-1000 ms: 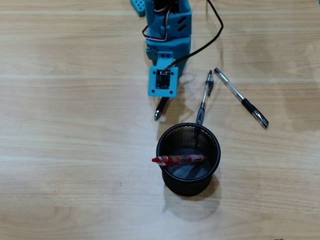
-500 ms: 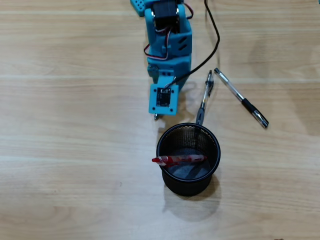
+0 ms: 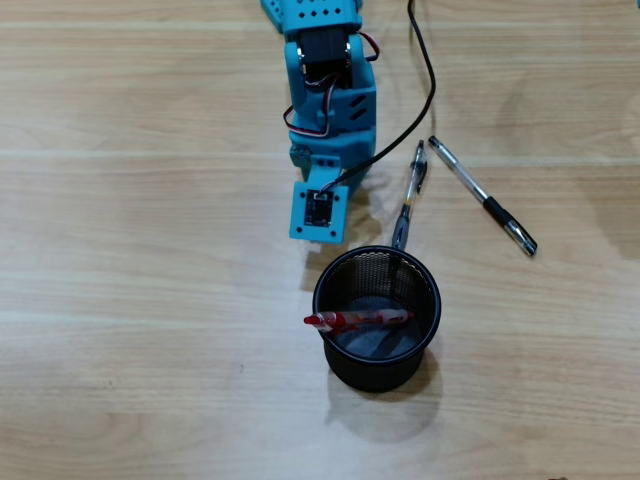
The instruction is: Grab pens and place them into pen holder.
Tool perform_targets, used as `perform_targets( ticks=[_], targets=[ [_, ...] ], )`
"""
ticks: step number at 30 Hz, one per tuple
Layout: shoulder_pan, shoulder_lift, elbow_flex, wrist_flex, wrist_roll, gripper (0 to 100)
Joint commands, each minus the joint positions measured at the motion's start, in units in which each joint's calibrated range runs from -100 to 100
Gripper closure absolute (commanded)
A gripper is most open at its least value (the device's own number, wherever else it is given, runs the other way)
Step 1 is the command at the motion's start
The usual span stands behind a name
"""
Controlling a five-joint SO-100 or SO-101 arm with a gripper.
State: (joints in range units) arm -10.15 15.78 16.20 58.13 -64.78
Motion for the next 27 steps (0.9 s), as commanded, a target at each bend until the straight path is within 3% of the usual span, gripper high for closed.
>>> perform_targets(
  ticks=[1,5,14,27],
  targets=[
    [1.8,-0.3,3.3,0.4,-0.1,89],
    [2.9,-0.4,3.9,0.4,-0.1,98],
    [2.8,-1.5,2.7,0.4,-0.1,98],
    [2.7,-20.4,0.2,0.5,-0.1,98]
  ],
)
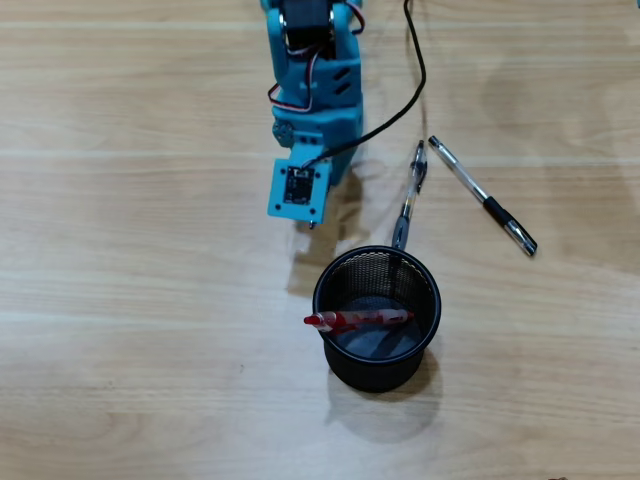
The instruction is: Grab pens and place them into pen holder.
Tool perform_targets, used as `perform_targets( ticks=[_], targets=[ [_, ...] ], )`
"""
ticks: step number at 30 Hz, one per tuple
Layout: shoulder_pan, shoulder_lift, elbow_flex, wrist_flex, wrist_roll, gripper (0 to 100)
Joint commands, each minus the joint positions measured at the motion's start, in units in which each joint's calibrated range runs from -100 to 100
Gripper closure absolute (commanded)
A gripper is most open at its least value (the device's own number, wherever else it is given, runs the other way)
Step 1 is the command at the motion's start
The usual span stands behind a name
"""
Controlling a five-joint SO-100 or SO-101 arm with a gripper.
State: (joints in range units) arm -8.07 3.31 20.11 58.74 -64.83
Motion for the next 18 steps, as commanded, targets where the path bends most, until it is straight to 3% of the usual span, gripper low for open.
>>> perform_targets(
  ticks=[1,12,18],
  targets=[
    [0.7,-9.4,-4.2,-0.1,0.0,98],
    [0.1,-24.3,-5.1,0.1,0.2,98],
    [0.1,-31.5,-5.9,8.5,0.1,98]
  ],
)
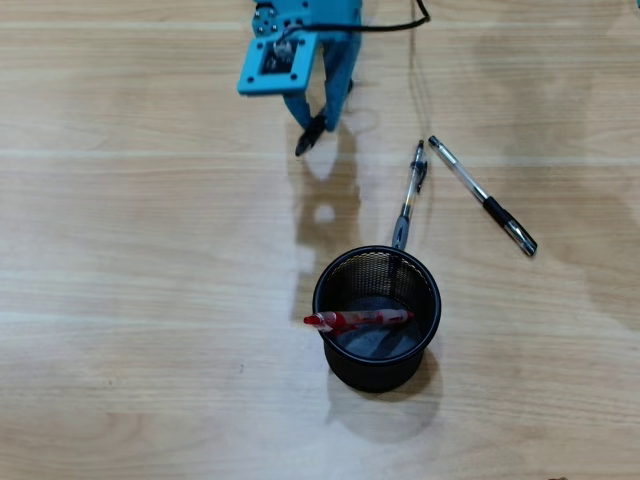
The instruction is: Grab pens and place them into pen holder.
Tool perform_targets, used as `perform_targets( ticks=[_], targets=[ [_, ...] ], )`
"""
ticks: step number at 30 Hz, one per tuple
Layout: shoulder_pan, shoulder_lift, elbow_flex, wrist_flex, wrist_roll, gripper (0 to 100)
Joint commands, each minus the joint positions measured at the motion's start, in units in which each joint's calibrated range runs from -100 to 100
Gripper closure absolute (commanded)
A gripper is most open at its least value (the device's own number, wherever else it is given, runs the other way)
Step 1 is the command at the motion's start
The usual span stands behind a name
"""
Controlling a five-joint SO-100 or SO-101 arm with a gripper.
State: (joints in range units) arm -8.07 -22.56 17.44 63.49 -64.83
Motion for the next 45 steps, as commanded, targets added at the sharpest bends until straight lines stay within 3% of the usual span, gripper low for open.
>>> perform_targets(
  ticks=[1,13,30,45],
  targets=[
    [0.1,-6.5,-3.2,4.5,0.2,98],
    [-2.5,-8.9,-5.9,0.9,0.4,98],
    [-5.7,-7.2,-3.9,-40.3,7.1,98],
    [-8.0,15.5,-3.6,-70.9,7.1,98]
  ],
)
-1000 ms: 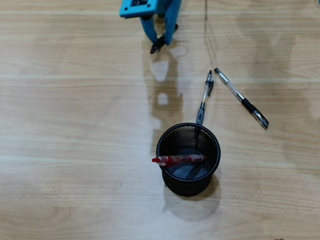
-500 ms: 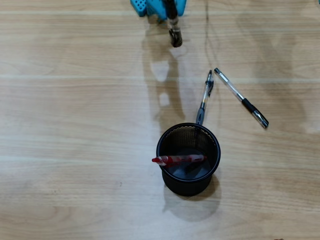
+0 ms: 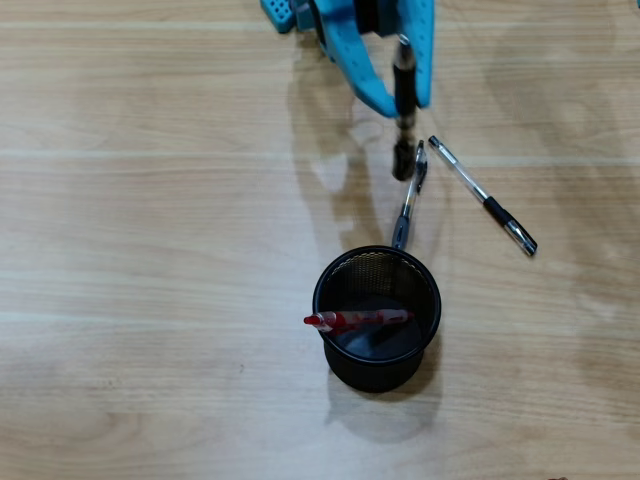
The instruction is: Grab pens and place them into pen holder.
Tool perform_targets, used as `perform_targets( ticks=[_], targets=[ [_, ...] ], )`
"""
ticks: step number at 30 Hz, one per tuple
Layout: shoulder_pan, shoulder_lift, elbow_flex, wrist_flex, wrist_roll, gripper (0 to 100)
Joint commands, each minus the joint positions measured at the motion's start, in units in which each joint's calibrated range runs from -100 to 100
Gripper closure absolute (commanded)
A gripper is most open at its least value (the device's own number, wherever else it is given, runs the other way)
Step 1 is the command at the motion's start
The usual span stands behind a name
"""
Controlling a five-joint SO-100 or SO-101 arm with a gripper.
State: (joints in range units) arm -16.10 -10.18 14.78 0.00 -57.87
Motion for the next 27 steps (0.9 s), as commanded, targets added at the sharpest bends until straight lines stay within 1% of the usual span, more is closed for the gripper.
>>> perform_targets(
  ticks=[1,7,13,21,27],
  targets=[
    [0.0,4.5,-0.9,-9.5,0.2,98],
    [1.0,13.4,-0.9,-20.4,0.2,98],
    [3.9,21.1,-1.8,-26.9,0.2,98],
    [5.3,28.5,-6.9,-27.2,0.2,98],
    [4.8,29.5,-7.4,-27.2,0.2,98]
  ],
)
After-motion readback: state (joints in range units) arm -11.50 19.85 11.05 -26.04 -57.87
